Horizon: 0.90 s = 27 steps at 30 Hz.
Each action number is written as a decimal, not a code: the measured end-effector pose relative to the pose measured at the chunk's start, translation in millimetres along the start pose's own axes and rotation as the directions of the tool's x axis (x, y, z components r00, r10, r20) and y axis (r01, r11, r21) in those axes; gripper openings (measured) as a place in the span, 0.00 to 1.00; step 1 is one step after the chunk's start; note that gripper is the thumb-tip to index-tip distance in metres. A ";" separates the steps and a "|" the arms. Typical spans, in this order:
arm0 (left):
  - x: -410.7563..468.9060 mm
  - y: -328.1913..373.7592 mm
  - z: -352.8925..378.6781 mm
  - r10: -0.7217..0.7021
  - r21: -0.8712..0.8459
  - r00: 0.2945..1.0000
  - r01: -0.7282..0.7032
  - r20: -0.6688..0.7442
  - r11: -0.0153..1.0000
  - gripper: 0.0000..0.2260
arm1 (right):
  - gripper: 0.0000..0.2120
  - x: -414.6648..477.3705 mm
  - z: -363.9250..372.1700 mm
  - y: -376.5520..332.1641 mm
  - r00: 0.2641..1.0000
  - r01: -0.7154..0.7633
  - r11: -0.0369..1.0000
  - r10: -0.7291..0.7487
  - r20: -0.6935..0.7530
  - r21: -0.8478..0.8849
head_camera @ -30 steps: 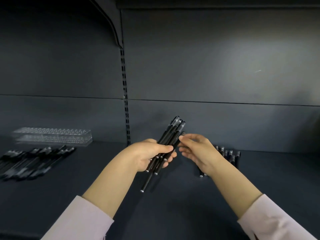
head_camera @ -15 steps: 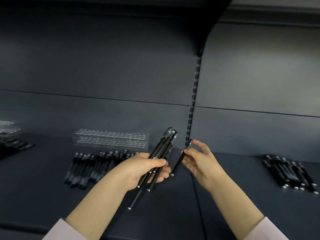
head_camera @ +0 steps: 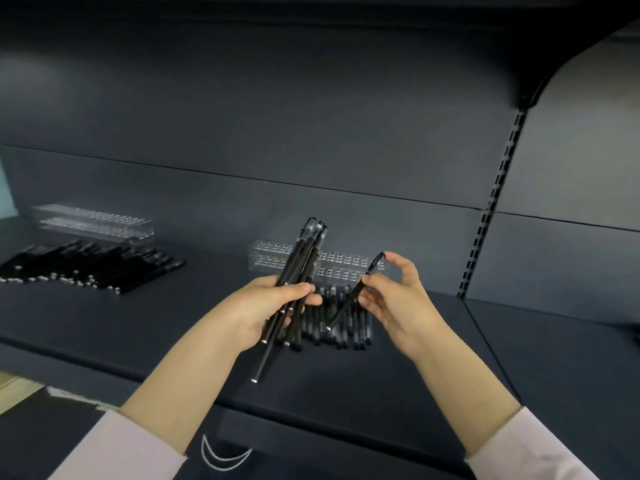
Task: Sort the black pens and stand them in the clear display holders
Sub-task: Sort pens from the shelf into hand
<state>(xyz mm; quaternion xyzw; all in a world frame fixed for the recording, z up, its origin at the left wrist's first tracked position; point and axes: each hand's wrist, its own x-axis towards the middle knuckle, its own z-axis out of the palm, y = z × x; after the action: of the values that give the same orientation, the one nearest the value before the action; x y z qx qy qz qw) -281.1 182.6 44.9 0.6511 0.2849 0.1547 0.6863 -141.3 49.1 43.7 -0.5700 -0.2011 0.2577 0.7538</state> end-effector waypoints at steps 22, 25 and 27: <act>120.1 3.0 -348.3 -0.013 0.123 0.997 0.023 -0.081 0.992 0.09 | 0.24 119.4 336.3 123.8 0.997 -0.069 0.963 0.062 -0.035 -0.260; 130.4 4.0 -364.7 -0.025 0.092 0.998 0.031 -0.066 0.995 0.09 | 0.24 125.0 353.6 134.3 0.998 -0.063 0.934 0.059 -0.023 -0.351; 135.6 4.4 -369.3 -0.023 0.055 0.998 0.026 -0.062 0.998 0.08 | 0.24 126.7 360.1 140.0 0.998 -0.061 0.911 0.062 -0.010 -0.409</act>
<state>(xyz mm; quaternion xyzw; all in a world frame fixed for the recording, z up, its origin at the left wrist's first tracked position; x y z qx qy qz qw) -392.1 559.6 27.2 0.6615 0.3180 0.1581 0.6606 -279.0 429.9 7.1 -0.7206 -0.2337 0.2344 0.6092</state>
